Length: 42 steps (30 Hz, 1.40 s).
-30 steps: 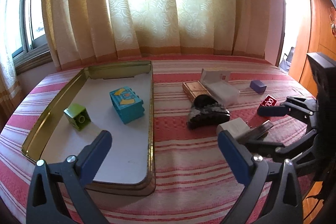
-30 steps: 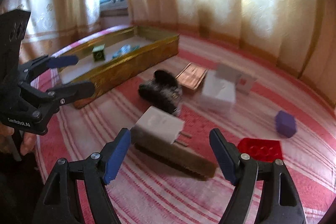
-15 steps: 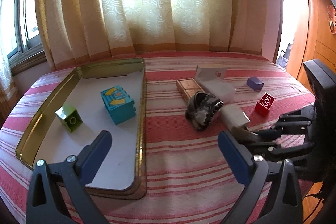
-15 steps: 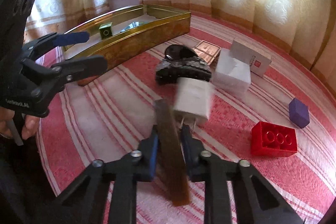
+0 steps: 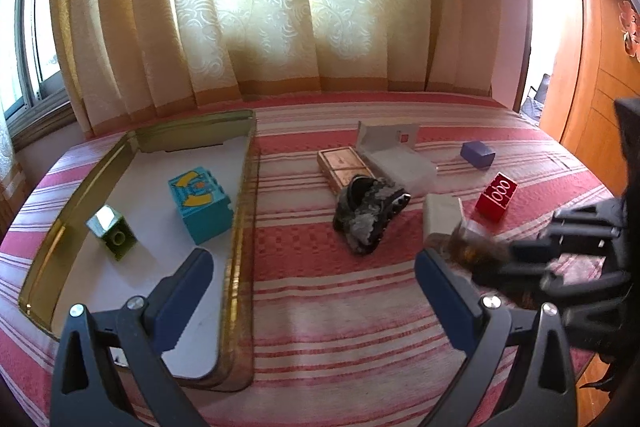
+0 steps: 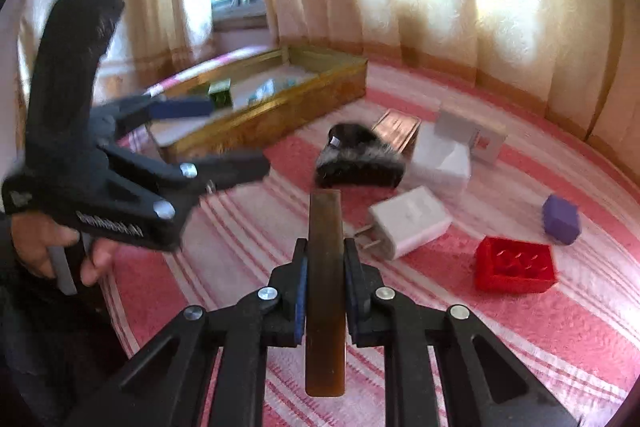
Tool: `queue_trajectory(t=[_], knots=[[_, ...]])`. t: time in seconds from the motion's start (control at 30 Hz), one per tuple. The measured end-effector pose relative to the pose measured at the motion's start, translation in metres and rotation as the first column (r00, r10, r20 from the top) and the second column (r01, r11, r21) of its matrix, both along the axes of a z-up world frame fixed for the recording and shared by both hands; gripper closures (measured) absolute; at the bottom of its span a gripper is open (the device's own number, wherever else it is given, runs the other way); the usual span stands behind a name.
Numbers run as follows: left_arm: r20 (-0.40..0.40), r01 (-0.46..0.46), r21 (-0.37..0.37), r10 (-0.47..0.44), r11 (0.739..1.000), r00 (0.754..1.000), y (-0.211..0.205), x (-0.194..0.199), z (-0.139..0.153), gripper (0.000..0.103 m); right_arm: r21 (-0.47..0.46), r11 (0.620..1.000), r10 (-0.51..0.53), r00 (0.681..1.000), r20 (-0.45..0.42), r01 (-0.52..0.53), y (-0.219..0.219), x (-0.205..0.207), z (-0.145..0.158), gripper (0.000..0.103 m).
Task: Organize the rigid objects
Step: 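Grasp the brown wooden stick with the right tool, then grasp the white charger plug with the left tool while the right tool holds the stick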
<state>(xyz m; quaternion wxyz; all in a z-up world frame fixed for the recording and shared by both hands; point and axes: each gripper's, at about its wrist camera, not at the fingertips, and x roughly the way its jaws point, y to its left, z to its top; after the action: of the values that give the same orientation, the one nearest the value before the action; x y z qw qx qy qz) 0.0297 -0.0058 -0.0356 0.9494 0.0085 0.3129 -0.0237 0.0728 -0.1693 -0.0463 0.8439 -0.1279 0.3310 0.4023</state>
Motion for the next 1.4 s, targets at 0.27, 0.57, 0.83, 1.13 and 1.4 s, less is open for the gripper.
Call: queue_trajectory(t=[0.27,0.57,0.83,1.13,1.4], knots=[[0.011,0.081,0.049,-0.082,0.996,0.997,-0.039,0.015,0.004,0.002,0.036,0.951,-0.308,0.939,0.149,0.307,-0.023,0.019,0.024,0.086],[-0.078,0.186,0.046,-0.182,0.981,0.98,-0.076,0.045,-0.007,0.022,0.089,0.866,-0.5,0.845,0.189,0.492,-0.047,0.038,0.025,0.086],[-0.183,0.25,0.005,-0.245,0.968,0.952,-0.094,0.066,-0.02,0.044,0.111,0.856,-0.517,0.834,0.194,0.505,-0.049,0.035,0.022,0.086],[-0.231,0.267,-0.009,-0.262,0.964,0.937,-0.102,0.077,-0.025,0.066,0.151,0.84,-0.541,0.822,0.177,0.521,-0.057,0.035,0.023,0.086],[-0.108,0.205,-0.001,-0.204,0.979,0.973,-0.087,0.058,-0.008,0.066,0.236,0.805,-0.588,0.783,0.201,0.544,-0.067,0.024,0.029,0.086]])
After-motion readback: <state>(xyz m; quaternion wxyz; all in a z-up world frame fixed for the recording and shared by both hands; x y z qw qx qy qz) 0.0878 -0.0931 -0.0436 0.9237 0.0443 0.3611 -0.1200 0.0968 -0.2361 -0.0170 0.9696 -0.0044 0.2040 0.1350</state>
